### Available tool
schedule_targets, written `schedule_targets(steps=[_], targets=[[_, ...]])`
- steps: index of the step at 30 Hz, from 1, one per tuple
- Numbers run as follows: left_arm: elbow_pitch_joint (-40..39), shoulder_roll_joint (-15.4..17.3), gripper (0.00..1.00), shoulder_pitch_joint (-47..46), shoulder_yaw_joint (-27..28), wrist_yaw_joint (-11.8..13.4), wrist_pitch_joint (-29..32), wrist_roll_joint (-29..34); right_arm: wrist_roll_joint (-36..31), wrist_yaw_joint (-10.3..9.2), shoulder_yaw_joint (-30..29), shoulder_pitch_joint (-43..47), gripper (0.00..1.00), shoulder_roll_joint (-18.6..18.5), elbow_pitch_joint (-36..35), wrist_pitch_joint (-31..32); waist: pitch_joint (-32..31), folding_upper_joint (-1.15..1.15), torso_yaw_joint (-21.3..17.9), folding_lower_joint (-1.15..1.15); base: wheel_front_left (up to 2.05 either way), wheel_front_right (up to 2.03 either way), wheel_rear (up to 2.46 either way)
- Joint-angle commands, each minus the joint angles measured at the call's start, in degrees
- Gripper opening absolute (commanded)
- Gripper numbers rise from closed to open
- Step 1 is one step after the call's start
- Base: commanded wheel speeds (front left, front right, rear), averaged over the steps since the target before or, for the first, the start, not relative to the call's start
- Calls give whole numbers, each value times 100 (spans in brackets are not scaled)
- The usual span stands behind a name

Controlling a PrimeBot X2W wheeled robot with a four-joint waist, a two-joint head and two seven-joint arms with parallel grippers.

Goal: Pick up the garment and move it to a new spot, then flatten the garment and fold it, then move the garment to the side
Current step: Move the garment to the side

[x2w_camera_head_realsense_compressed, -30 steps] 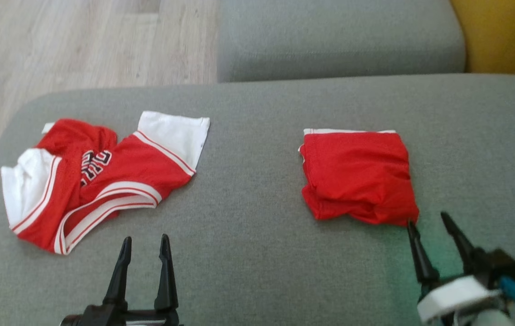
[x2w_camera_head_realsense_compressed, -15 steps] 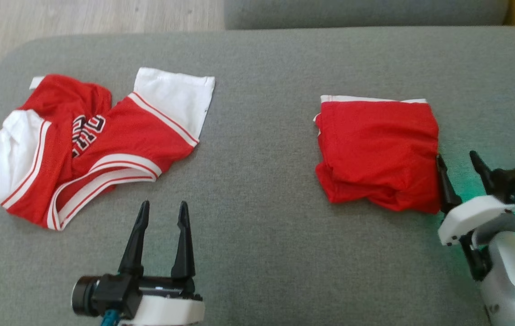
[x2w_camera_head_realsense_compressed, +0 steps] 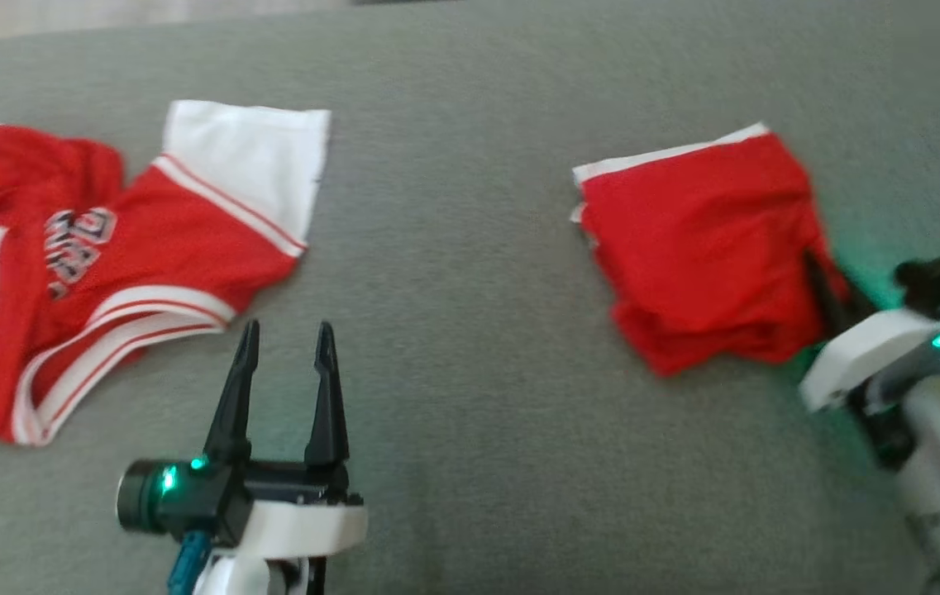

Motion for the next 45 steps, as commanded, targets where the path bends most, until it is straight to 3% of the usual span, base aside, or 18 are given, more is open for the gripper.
schedule_targets(steps=[1, 13, 20, 24, 26, 31, 34, 35, 45], targets=[[-210, -16, 100, -259, 204, -49, -46, 66, -5, -4, 100, -216, 0, -302, -187, -69, 323, 0, -327, 0, 0, 0, 0], [-149, -16, 100, -1124, 215, -452, -46, 527, 56, -4, 12, -988, 0, -2116, -535, 119, 1500, 0, -1064, 0, 0, 0, 0], [-126, -16, 100, -1480, 222, -546, -46, 606, -117, -4, -511, -1042, 0, -2636, -513, 169, 1889, 0, -1067, 0, 0, 0, 0], [-108, -16, 100, -1574, 228, -561, -46, 574, -478, -4, -987, -1014, 0, -2756, -365, 54, 1992, 0, -1008, 0, 0, 0, 0], [-73, -16, 100, -1577, 203, -556, -46, 547, -776, -4, -1291, -1013, 100, -2685, -235, -36, 1988, 0, -955, 0, 0, 0, 0], [-32, -16, 100, -1533, 147, -455, -46, 399, -1648, -4, -1912, -911, 100, -2160, -209, -330, 1772, 0, -796, 0, 0, 0, 0], [2, -16, 100, -1457, 107, -384, -46, 292, -1974, -4, -2092, -756, 100, -1587, -448, -438, 1522, 0, -687, 0, 0, 0, 0], [44, -16, 100, -1378, 77, -328, -46, 189, -2118, -4, -2113, -578, 100, -1213, -645, -497, 1305, 0, -596, 0, 0, 0, 0], [334, -16, 100, -724, 67, -102, -46, -379, -2031, -4, -1490, 517, 100, 409, -1298, -629, 67, 0, -164, 0, 0, 0, 0]])
